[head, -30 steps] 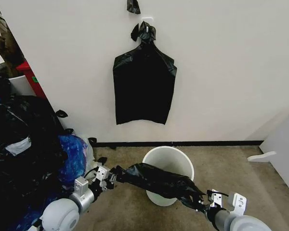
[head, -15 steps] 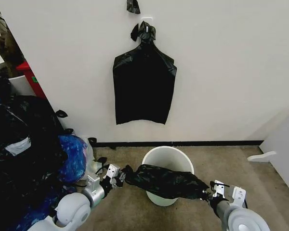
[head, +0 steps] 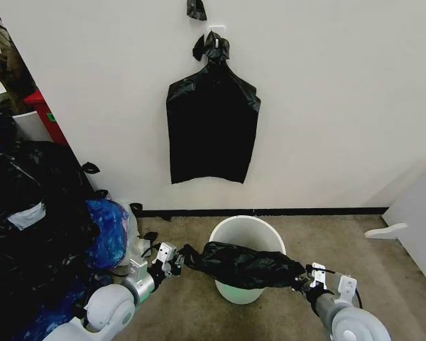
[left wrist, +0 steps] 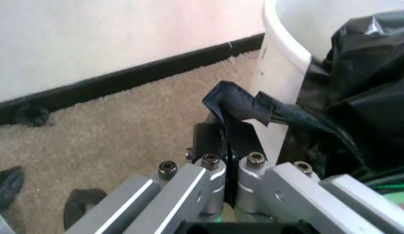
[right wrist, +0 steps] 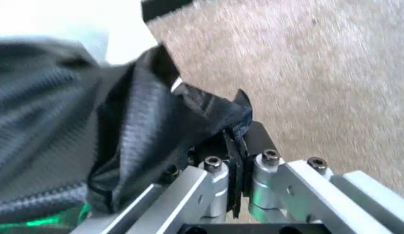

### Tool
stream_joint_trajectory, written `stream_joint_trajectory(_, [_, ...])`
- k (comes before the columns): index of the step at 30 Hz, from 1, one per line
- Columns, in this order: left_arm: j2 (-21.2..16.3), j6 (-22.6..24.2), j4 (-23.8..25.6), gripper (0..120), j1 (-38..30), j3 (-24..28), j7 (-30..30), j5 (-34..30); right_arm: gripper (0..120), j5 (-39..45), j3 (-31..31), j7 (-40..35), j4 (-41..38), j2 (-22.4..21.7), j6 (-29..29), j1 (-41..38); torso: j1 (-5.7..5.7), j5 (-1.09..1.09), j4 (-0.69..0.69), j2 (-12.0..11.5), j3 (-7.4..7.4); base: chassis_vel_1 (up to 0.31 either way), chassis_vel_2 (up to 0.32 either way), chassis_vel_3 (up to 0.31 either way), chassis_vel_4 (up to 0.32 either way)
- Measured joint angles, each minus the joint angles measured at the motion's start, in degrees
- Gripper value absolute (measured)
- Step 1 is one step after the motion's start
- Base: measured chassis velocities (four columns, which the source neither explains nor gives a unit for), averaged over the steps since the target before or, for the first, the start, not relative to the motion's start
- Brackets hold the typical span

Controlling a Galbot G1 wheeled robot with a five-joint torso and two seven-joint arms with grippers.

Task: Place the garbage bag over the trash bin.

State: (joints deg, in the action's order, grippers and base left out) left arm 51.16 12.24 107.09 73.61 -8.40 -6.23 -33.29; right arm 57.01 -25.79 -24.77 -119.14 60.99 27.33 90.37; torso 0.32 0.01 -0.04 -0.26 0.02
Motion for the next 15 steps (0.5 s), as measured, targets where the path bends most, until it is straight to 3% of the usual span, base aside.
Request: stream_joint_trajectory(15, [0.27, 0.02, -2.86, 0, -4.01, 4.27, 0.40, -1.64, 0, -1.29, 0.40, 11.69, 7.20, -1.87, 2.72, -6.80, 0.00, 0.00, 0.00, 0.00, 0.00, 0.000, 0.000, 0.000, 0.000])
